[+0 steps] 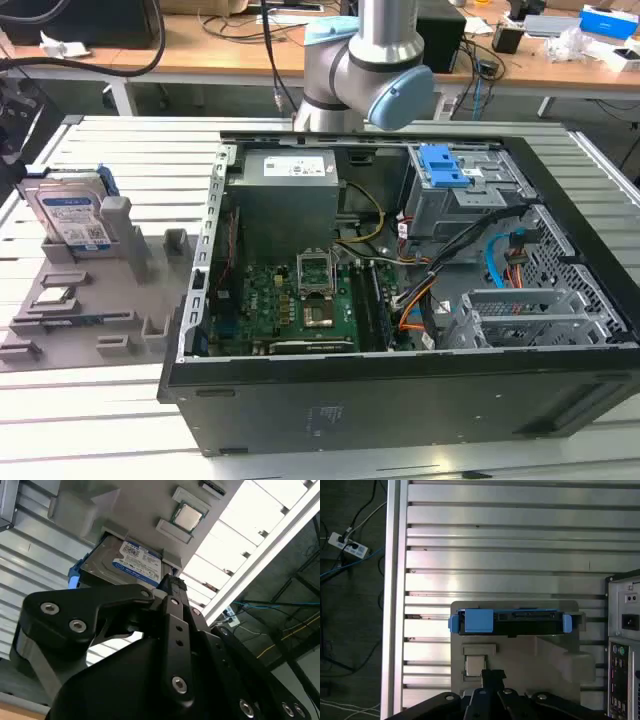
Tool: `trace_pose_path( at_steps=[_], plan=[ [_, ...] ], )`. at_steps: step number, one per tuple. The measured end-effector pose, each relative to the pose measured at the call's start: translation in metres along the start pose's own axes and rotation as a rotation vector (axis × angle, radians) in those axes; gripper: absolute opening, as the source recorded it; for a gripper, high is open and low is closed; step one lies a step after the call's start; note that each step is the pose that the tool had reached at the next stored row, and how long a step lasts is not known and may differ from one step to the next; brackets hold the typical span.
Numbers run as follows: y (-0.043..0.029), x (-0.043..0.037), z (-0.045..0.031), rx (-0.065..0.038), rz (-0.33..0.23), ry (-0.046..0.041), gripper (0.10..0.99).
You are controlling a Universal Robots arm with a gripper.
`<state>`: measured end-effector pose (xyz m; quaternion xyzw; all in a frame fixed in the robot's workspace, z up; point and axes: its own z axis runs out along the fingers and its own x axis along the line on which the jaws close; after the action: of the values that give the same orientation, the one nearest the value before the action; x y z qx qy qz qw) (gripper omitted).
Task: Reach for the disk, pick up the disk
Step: 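Pick up the disk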
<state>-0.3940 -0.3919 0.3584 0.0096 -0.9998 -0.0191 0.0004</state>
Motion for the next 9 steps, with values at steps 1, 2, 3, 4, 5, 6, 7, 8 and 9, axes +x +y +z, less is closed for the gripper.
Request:
trace_pose_path(
  at_steps=[1,2,3,4,5,6,7,8,9],
  plan=[
    [0.0000,0.0000,0.0000,0.000,-0.001,0.0001,0.106],
    [0.0000,0.0000,0.0000,0.000,-0.015,0.0006,0.106],
    [0.0000,0.0000,0.0000,0.000,-0.031,0.0012,0.106],
    [0.0000,0.0001,0.0000,0.000,-0.042,0.0017,0.106],
    [0.0000,0.0000,0.0000,0.000,-0.055,0.0021,0.106],
    [0.0000,0.0000,0.0000,0.000,-0.070,0.0027,0.106],
    [0.0000,0.0000,0.0000,0.000,-0.089,0.0034,0.106],
    [0.0000,0.0000,0.0000,0.000,-0.104,0.0040,0.106],
    [0.0000,0.0000,0.0000,0.000,-0.116,0.0044,0.106]
  ],
)
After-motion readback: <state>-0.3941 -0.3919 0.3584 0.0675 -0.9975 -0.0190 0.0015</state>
